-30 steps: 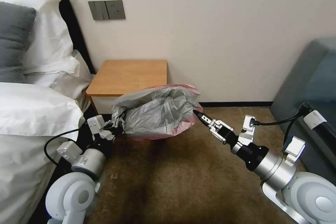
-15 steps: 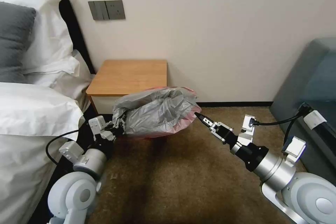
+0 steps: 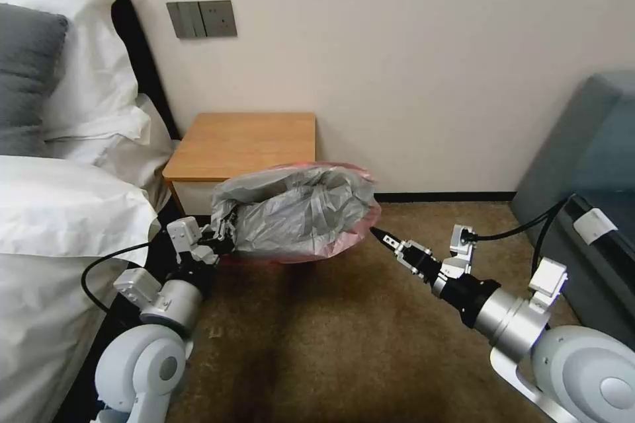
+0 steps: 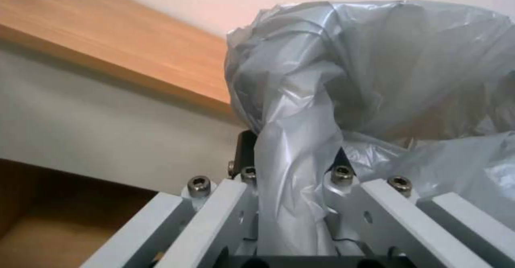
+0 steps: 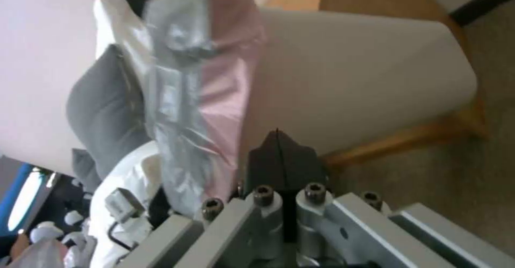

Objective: Pick up the garbage bag from the table and place it over the trash can.

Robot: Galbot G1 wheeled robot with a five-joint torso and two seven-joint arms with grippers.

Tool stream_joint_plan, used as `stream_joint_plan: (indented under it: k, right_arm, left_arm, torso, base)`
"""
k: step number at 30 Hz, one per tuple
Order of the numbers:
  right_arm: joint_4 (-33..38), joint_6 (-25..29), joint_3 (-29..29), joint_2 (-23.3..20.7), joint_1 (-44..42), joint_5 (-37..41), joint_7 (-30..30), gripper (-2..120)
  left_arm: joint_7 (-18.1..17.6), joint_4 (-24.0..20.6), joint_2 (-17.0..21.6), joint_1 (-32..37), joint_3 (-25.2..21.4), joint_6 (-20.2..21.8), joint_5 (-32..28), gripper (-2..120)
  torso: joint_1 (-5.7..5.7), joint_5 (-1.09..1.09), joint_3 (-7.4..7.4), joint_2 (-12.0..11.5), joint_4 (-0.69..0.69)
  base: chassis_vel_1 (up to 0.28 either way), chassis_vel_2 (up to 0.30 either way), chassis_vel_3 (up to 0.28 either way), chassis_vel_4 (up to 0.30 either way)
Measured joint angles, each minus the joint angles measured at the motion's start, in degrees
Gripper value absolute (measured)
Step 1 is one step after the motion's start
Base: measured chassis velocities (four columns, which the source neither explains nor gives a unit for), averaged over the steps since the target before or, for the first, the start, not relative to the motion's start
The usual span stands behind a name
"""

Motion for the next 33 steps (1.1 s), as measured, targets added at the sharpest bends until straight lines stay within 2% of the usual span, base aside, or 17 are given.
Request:
stream_joint_plan:
  k: [13,19,20,22,23,26,27,30,31,33]
  right_arm:
    - [2.88,-1.18,2.22,0.03,-1.85,0.47,2.38,2]
    - [2.97,0.02,3.37,-0.78,-0.20,4.97,8.51,27]
    - [2.97,0.02,3.37,-0.78,-0.20,4.97,8.51,27]
    - [2.98,0.07,3.10,-1.38,0.84,5.57,8.82,37]
    - [2.98,0.07,3.10,-1.38,0.84,5.57,8.82,37]
    - [3.12,0.56,2.82,-2.32,2.39,6.15,9.07,52]
    - [3.12,0.56,2.82,-2.32,2.39,6.15,9.07,52]
    - [3.12,0.47,2.68,-2.22,1.91,6.83,8.39,67]
    - [3.12,0.47,2.68,-2.22,1.91,6.83,8.39,67]
    - [3.12,-0.83,2.78,-1.62,0.15,9.67,8.20,77]
  left_arm:
    - [0.11,-0.07,-0.13,-0.28,-2.17,-0.12,-0.92,7]
    - [0.12,0.12,-0.16,-0.07,-2.24,-0.23,-0.33,7]
    - [0.12,0.12,-0.16,-0.07,-2.24,-0.23,-0.33,7]
    - [0.26,0.25,-0.17,0.03,-1.79,-0.72,0.89,7]
    - [0.26,0.25,-0.17,0.03,-1.79,-0.72,0.89,7]
    - [0.36,0.09,0.01,0.25,-1.36,-1.01,1.48,7]
    - [0.36,0.09,0.01,0.25,-1.36,-1.01,1.48,7]
    - [-0.13,-0.31,0.06,0.23,-1.41,-0.93,0.30,7]
    - [-0.13,-0.31,0.06,0.23,-1.41,-0.93,0.30,7]
    - [-0.85,-0.33,0.06,-0.02,-1.72,-0.37,-1.17,7]
  torso:
    - [0.00,0.00,0.00,0.00,0.00]
    - [0.00,0.00,0.00,0.00,0.00]
    - [0.00,0.00,0.00,0.00,0.00]
    - [0.00,0.00,0.00,0.00,0.00]
    - [0.00,0.00,0.00,0.00,0.00]
    - [0.00,0.00,0.00,0.00,0.01]
    - [0.00,0.00,0.00,0.00,0.01]
    - [0.00,0.00,0.00,0.00,0.01]
    - [0.00,0.00,0.00,0.00,0.01]
    - [0.00,0.00,0.00,0.00,0.00]
  base:
    - [0.000,0.000,0.000,0.000]
    - [0.000,0.000,0.000,0.000]
    - [0.000,0.000,0.000,0.000]
    - [0.000,0.000,0.000,0.000]
    - [0.000,0.000,0.000,0.000]
    - [0.000,0.000,0.000,0.000]
    - [0.000,0.000,0.000,0.000]
    - [0.000,0.000,0.000,0.000]
    - [0.000,0.000,0.000,0.000]
    - [0.000,0.000,0.000,0.000]
